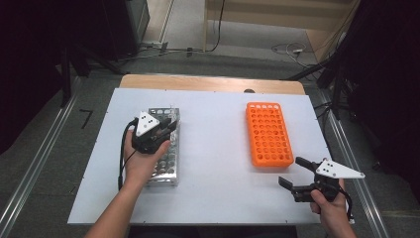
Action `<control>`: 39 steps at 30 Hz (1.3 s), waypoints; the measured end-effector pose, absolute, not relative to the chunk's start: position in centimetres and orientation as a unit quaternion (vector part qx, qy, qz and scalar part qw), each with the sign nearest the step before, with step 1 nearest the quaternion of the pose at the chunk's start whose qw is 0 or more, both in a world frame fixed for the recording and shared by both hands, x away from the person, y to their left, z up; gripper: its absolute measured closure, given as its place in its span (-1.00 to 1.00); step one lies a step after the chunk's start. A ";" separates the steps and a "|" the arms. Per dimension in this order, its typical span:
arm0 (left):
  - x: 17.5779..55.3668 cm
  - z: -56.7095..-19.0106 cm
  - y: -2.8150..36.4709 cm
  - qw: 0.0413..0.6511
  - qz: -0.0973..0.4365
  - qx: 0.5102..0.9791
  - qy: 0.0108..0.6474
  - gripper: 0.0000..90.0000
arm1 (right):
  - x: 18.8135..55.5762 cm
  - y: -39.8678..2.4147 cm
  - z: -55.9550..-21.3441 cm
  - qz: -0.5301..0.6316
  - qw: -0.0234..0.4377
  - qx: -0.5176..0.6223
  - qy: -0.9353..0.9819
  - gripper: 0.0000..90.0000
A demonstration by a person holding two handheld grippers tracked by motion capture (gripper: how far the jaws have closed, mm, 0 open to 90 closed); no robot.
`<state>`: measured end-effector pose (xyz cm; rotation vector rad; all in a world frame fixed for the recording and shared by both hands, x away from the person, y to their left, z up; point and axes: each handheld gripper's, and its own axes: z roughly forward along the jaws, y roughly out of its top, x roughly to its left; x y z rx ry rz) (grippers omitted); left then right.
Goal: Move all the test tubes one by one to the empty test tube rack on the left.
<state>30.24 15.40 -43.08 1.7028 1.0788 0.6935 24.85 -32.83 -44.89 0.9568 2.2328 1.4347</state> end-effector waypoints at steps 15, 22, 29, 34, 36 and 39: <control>28.0 -42.7 16.8 0.517 0.233 0.703 0.430 -0.43 | 25.2 -33.4 -45.2 0.499 0.161 0.342 0.780 -0.96; 25.9 -42.5 17.7 0.538 0.223 0.695 0.422 -0.79 | 25.4 -33.5 -45.4 0.499 0.161 0.344 0.779 -0.96; 24.1 -42.5 18.5 0.551 0.213 0.691 0.417 -0.92 | 25.5 -33.5 -45.5 0.497 0.160 0.348 0.779 -0.96; 23.0 -42.8 19.4 0.561 0.207 0.686 0.414 -1.00 | 25.6 -33.6 -45.6 0.495 0.161 0.348 0.779 -0.96; 22.6 -42.8 19.8 0.563 0.205 0.687 0.410 -1.00 | 25.7 -33.7 -45.6 0.496 0.161 0.350 0.778 -0.96; 21.7 -43.0 20.1 0.566 0.208 0.689 0.401 -1.00 | 25.8 -33.9 -45.7 0.497 0.161 0.353 0.776 -0.96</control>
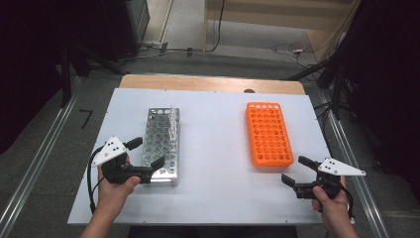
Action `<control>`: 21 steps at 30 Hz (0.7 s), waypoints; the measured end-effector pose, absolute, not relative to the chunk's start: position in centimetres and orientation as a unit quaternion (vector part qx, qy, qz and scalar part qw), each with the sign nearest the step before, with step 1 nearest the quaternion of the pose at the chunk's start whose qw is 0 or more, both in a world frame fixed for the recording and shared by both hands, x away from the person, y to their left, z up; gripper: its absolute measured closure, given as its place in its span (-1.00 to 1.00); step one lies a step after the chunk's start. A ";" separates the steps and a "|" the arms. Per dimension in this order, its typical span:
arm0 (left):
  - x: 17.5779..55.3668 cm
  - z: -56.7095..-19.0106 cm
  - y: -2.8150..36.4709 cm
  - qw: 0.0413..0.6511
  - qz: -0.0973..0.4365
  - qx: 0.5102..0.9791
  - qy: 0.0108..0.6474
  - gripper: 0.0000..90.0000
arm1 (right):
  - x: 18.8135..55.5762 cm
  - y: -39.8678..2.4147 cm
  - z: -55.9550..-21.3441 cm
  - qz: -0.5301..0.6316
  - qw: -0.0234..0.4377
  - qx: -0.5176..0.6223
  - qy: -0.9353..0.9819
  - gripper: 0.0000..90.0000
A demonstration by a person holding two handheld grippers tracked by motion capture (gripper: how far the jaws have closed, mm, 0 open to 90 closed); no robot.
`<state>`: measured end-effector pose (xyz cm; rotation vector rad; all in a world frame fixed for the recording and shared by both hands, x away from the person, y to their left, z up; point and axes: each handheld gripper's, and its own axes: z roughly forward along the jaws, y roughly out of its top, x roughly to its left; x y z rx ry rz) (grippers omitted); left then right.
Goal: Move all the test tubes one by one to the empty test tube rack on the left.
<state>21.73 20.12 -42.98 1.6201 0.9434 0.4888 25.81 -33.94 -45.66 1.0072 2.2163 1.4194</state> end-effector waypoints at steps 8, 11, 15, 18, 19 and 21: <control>19.7 -44.0 21.8 0.574 0.214 0.683 0.397 -1.00 | 26.0 -34.4 -45.9 0.498 0.162 0.360 0.772 -0.96; 19.1 -44.6 22.6 0.568 0.221 0.686 0.397 -1.00 | 26.0 -34.6 -46.0 0.500 0.163 0.362 0.770 -0.96; 18.8 -45.3 23.4 0.568 0.219 0.686 0.398 -1.00 | 26.2 -35.2 -46.4 0.503 0.164 0.368 0.765 -0.96; 18.8 -45.7 23.9 0.573 0.216 0.680 0.403 -1.00 | 26.4 -35.8 -46.9 0.507 0.160 0.375 0.759 -0.96; 18.9 -45.7 24.1 0.575 0.213 0.679 0.405 -1.00 | 26.4 -35.9 -47.0 0.507 0.161 0.378 0.757 -0.96; 19.0 -45.8 24.3 0.579 0.208 0.674 0.408 -1.00 | 26.4 -36.0 -47.1 0.507 0.162 0.381 0.756 -0.96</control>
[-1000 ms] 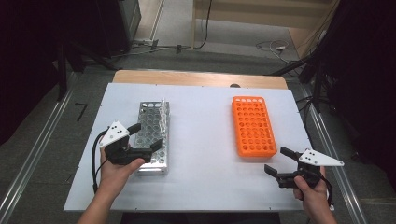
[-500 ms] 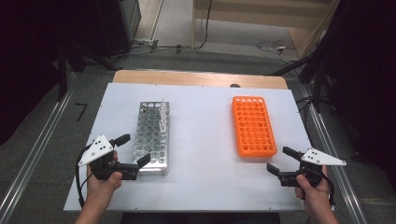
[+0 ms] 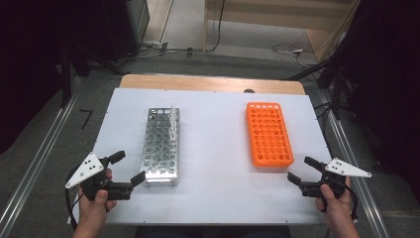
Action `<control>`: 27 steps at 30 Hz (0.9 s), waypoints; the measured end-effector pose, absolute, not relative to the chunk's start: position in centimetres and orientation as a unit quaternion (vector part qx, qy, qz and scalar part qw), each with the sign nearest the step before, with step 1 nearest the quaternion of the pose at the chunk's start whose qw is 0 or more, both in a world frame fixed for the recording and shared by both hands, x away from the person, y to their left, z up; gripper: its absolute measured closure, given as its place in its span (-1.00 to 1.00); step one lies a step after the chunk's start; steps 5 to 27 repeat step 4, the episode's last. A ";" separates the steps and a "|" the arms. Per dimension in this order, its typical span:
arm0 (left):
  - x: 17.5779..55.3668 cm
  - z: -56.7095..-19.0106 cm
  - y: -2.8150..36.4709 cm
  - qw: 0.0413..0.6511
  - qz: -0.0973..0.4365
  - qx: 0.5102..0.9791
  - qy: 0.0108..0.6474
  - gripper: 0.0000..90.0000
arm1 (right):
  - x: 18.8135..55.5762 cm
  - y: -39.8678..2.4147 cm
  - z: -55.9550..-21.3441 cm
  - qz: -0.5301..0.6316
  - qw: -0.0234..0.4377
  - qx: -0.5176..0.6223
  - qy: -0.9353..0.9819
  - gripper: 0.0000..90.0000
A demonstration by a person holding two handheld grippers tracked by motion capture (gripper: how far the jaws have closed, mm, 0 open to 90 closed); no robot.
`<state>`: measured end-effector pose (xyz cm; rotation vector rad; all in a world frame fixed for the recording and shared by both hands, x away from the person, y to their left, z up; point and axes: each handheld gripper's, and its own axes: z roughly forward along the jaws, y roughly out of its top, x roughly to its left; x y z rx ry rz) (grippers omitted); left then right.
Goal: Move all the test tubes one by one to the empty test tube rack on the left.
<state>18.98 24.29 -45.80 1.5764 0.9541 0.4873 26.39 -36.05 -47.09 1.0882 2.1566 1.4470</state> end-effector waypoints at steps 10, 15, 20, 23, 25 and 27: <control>18.9 -45.8 24.4 0.578 0.212 0.674 0.409 -1.00 | 26.4 -36.1 -47.0 0.508 0.167 0.379 0.755 -0.96; 18.9 -45.8 24.4 0.578 0.212 0.674 0.409 -1.00 | 26.4 -36.1 -47.0 0.508 0.167 0.379 0.755 -0.96; 18.9 -45.8 24.4 0.578 0.212 0.674 0.409 -1.00 | 26.4 -36.1 -47.0 0.508 0.167 0.379 0.755 -0.96; 18.9 -45.8 24.4 0.578 0.212 0.674 0.409 -1.00 | 26.4 -36.1 -47.0 0.508 0.167 0.379 0.755 -0.96; 18.9 -45.8 24.4 0.578 0.212 0.674 0.409 -1.00 | 26.4 -36.1 -47.0 0.508 0.167 0.379 0.755 -0.96; 18.9 -45.8 24.4 0.578 0.212 0.674 0.409 -1.00 | 26.4 -36.1 -47.0 0.508 0.167 0.379 0.755 -0.96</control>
